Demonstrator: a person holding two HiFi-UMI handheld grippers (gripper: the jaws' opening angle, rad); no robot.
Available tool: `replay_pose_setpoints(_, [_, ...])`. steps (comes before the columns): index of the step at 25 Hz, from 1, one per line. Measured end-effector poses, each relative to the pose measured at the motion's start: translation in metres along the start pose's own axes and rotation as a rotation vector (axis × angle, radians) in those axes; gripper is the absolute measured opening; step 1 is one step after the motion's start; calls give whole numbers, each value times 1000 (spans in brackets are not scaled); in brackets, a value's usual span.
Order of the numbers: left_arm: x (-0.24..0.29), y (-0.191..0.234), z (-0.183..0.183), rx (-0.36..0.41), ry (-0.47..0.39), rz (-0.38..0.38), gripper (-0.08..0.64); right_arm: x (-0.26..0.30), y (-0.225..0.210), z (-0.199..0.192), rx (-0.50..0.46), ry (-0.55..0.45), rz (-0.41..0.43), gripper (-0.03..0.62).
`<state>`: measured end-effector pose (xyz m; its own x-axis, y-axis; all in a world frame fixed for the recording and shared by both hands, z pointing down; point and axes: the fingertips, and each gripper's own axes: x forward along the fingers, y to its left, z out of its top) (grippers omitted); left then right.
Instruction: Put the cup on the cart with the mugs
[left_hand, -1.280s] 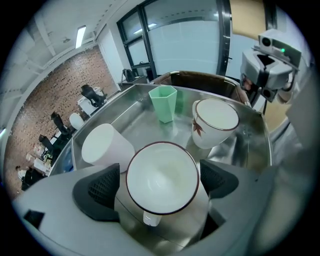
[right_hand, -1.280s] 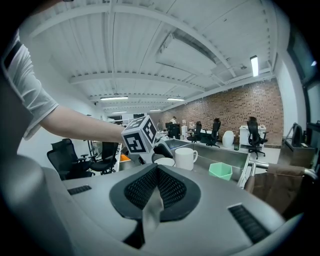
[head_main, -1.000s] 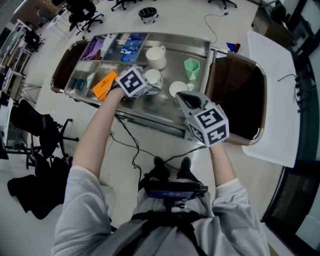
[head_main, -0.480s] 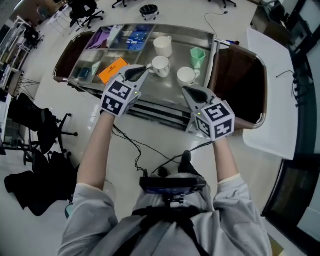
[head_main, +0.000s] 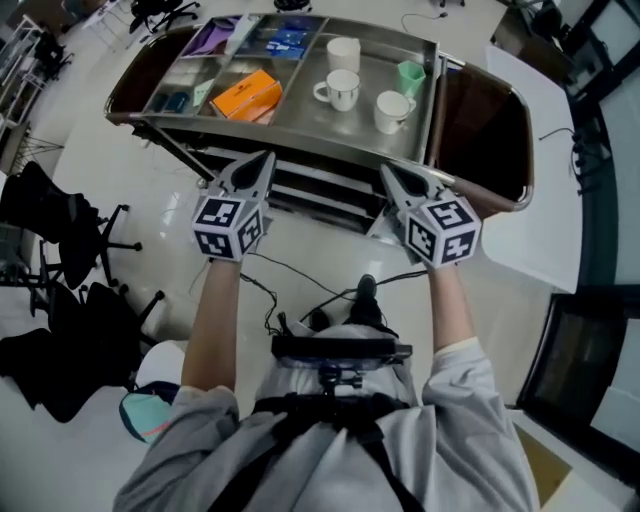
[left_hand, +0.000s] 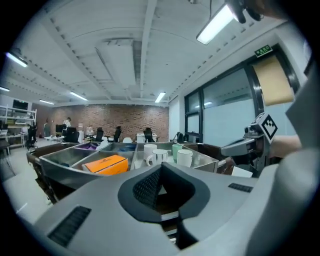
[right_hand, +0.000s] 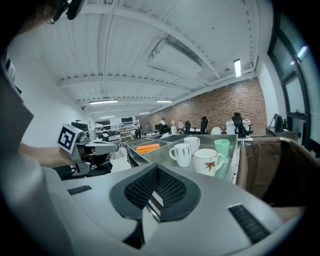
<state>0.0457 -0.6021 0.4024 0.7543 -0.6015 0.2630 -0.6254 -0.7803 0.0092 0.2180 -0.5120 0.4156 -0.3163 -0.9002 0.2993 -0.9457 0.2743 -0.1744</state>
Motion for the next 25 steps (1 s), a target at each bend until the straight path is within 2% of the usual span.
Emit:
replay_pose_setpoints(3, [-30, 5, -17, -51, -1, 25, 2, -11, 13, -10, 21, -11, -17, 2])
replay_pose_setpoints(10, [-73, 7, -47, -89, 11, 25, 2, -31, 37, -27, 16, -16, -69, 0])
replay_pose_setpoints(14, [-90, 7, -59, -96, 19, 18, 2, -35, 56, -37, 4, -4, -67, 0])
replay_pose_setpoints(25, [-116, 5, -83, -105, 39, -2, 2, -54, 70, -52, 32, -13, -97, 0])
